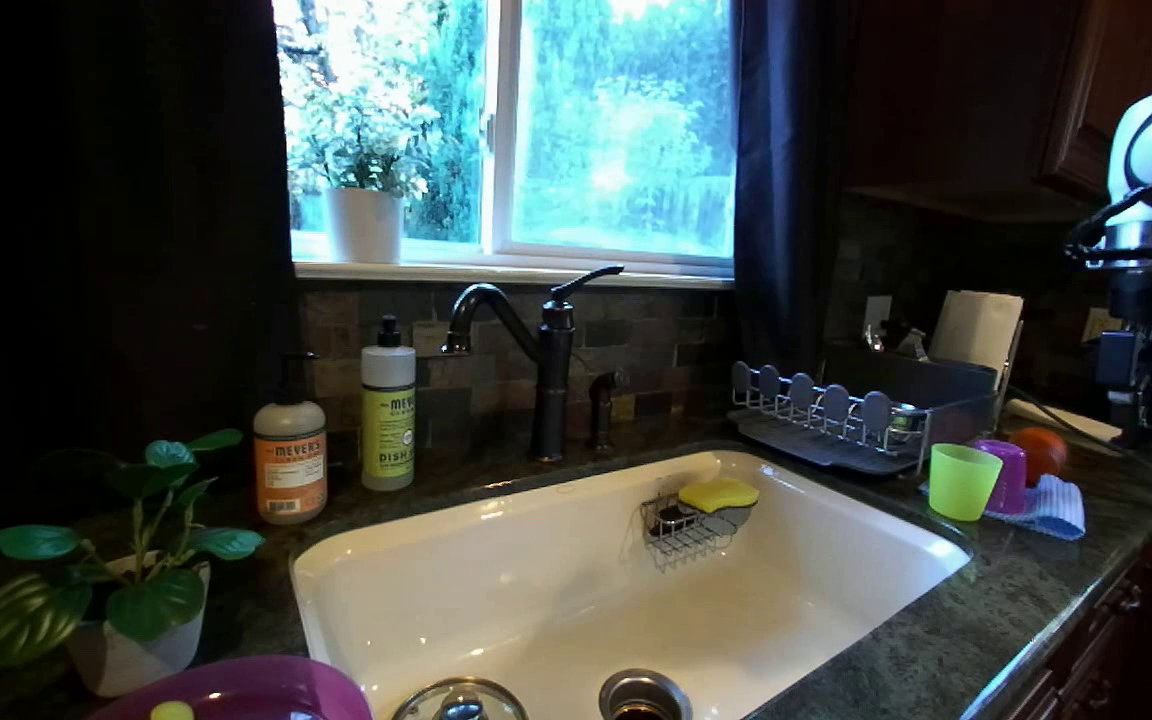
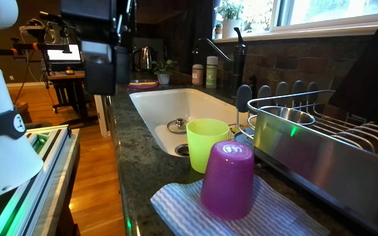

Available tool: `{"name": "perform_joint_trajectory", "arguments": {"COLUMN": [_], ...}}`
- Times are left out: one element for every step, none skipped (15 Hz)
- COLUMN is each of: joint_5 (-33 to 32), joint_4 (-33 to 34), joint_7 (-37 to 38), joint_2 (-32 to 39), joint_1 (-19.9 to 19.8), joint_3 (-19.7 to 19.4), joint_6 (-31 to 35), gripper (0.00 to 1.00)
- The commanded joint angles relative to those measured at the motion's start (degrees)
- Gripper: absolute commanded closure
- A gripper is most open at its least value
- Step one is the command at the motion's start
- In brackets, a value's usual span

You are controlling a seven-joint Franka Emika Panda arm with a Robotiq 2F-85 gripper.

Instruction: Take the fork off of the dish rack

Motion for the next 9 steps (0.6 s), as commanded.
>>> {"name": "perform_joint_trajectory", "arguments": {"joint_5": [0.1, 0.6, 0.3, -0.2, -0.1, 0.2, 0.5, 0.7, 1.2], "joint_4": [1.3, 2.3, 3.2, 4.5, 5.7, 7.3, 8.9, 11.0, 12.7], "joint_7": [4.6, 6.9, 8.5, 9.9, 11.3, 12.6, 14.2, 15.9, 17.8], "joint_2": [1.9, 2.5, 3.0, 3.9, 4.8, 5.9, 7.6, 8.4, 9.4], "joint_1": [-0.3, -1.5, -2.4, -3.5, -4.4, -5.2, -6.0, -6.8, -7.3], "joint_3": [0.2, -0.7, -1.1, -1.6, -2.0, -2.5, -2.8, -2.8, -2.8], "joint_6": [2.1, 3.6, 4.9, 6.2, 7.6, 8.7, 10.3, 10.5, 11.4], "gripper": [0.0, 0.0, 0.0, 0.0, 0.0, 0.0, 0.0, 0.0, 0.0]}}
